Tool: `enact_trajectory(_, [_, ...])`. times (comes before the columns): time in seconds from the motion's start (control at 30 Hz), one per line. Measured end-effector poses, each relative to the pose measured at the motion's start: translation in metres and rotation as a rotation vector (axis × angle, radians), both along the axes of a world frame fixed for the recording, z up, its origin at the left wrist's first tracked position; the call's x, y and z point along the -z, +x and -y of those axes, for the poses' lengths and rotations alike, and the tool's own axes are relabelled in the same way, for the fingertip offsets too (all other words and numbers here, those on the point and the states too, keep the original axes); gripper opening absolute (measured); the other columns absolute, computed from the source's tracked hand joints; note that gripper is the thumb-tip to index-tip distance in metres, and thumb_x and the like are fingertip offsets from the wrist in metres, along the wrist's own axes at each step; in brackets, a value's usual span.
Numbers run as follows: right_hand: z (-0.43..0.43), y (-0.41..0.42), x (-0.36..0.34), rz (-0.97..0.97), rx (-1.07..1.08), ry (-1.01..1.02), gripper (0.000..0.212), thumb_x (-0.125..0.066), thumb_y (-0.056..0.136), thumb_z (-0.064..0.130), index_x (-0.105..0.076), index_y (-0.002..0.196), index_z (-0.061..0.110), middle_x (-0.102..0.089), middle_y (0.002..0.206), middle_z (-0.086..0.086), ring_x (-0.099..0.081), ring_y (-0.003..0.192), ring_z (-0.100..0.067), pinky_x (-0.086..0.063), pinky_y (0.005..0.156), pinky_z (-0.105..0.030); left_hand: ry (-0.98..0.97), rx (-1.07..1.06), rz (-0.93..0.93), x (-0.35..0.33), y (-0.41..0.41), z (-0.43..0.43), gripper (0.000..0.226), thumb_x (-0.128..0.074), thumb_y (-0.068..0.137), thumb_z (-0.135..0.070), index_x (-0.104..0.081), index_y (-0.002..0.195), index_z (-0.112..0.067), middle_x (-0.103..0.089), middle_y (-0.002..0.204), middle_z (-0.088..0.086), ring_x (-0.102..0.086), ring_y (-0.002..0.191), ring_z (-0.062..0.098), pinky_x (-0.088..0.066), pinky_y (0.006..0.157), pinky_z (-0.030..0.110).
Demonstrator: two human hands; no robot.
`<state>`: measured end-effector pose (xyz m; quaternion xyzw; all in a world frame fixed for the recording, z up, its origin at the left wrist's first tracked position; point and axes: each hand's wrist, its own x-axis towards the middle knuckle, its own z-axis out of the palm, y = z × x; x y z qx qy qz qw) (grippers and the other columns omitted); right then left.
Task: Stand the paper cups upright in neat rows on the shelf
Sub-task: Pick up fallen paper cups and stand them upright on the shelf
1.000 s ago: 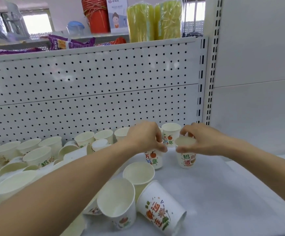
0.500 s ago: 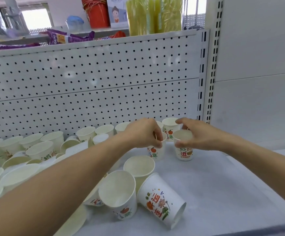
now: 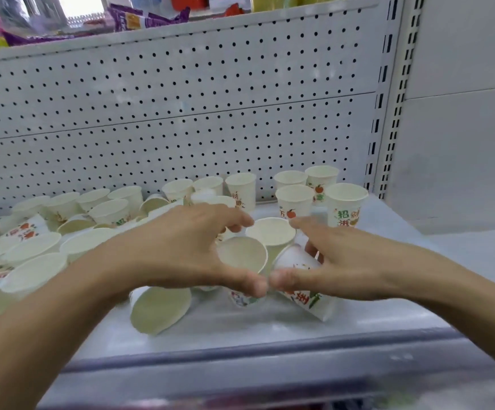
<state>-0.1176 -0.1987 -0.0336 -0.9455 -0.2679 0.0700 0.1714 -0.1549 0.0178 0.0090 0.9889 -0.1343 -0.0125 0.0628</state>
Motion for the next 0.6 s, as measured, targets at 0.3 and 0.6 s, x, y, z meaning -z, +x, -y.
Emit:
enact_trajectory(0.3, [0.014,-0.008,0.02,0.037,0.113,0.173,0.094,-0.065,0.071,0.059,-0.011,0.146,0.04,-0.055,0.095,0.016,-0.058,0.09,-0.007,-0.05,0.082,-0.029,0.037,0.032,0.152,0.012,-0.008,0.007,0.073,-0.071,0.056,-0.073,-0.05,0.119,-0.043,-0.057,0.101,-0.026,-0.052,0.095,-0.003,-0.045,0.086,0.025])
enact_trajectory(0.6, [0.092,0.03,0.019,0.116,0.298,0.665,0.069,-0.075,0.079,0.026,-0.044,0.14,0.025,-0.062,0.114,0.0,-0.058,0.095,0.001,-0.044,0.07,-0.013,-0.185,0.187,0.078,-0.006,0.03,0.082,0.058,-0.078,0.065,-0.055,-0.061,0.115,-0.032,-0.064,0.104,-0.017,-0.058,0.093,0.001,-0.05,0.081,0.026])
